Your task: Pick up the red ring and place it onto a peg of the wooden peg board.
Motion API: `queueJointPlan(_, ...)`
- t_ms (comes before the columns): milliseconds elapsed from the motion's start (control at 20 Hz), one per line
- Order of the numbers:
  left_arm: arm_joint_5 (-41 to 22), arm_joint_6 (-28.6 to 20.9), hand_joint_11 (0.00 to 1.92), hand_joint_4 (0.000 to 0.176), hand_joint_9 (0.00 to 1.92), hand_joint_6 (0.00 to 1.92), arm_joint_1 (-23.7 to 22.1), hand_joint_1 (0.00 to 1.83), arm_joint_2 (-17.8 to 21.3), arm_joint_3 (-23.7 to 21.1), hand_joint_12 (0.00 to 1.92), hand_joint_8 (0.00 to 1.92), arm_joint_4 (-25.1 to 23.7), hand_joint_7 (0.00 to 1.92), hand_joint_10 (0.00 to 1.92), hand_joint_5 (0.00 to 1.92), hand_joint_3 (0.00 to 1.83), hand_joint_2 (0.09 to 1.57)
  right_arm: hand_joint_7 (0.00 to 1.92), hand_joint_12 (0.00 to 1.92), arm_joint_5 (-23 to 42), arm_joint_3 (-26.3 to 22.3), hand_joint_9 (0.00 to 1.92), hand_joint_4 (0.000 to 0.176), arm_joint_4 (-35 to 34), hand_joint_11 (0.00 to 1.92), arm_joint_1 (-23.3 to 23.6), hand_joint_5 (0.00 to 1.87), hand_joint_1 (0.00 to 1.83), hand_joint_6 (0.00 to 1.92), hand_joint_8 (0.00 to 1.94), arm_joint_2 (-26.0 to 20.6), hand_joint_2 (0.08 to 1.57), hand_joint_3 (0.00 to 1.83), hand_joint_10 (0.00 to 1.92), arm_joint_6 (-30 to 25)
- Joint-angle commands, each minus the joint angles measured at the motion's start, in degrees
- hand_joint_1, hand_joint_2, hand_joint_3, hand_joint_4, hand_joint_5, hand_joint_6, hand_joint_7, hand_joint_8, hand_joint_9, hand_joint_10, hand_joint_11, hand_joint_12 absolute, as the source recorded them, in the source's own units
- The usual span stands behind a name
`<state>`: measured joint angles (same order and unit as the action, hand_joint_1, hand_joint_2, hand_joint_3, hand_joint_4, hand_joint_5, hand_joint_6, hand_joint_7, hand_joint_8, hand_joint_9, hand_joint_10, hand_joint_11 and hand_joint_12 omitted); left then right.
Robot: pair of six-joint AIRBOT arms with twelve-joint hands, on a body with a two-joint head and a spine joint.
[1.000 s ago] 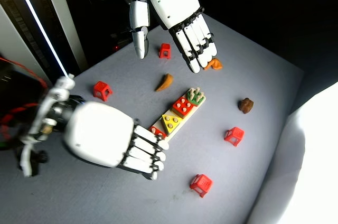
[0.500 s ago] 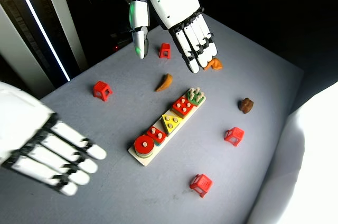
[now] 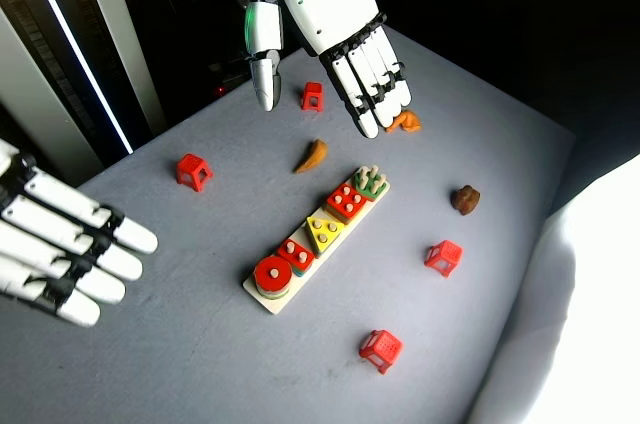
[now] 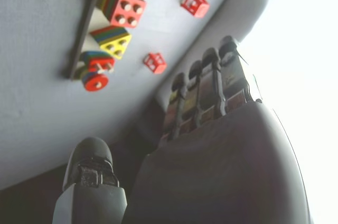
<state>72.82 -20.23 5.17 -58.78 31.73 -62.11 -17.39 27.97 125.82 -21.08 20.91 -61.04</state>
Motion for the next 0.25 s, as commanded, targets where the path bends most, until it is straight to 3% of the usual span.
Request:
queueJointPlan(0, 0.2, 0.2, 0.0, 0.0, 0.0, 0.01, -0.5, 0.0, 0.1, 0.1, 0.0, 0.0, -5.3, 0.0, 0.0, 0.03, 0.0, 1.16, 0.15, 0.62, -4.4, 0.1, 0.15, 0.0, 1.6, 0.0, -0.1, 0.12, 0.77, 0.01, 0.01, -0.8, 0.96, 0.01, 0.01, -0.7)
queueJointPlan(200, 0.2, 0.2, 0.01, 0.0, 0.0, 0.0, -0.5, 0.0, 0.1, 0.1, 0.0, 0.0, -5.3, 0.0, 0.0, 0.02, 0.0, 1.15, 0.19, 0.72, -1.0, -0.1, 0.18, 0.0, 1.6, 0.0, -2.5, 0.15, 0.73, 0.01, 0.01, -2.1, 0.95, 0.0, 0.01, -0.7)
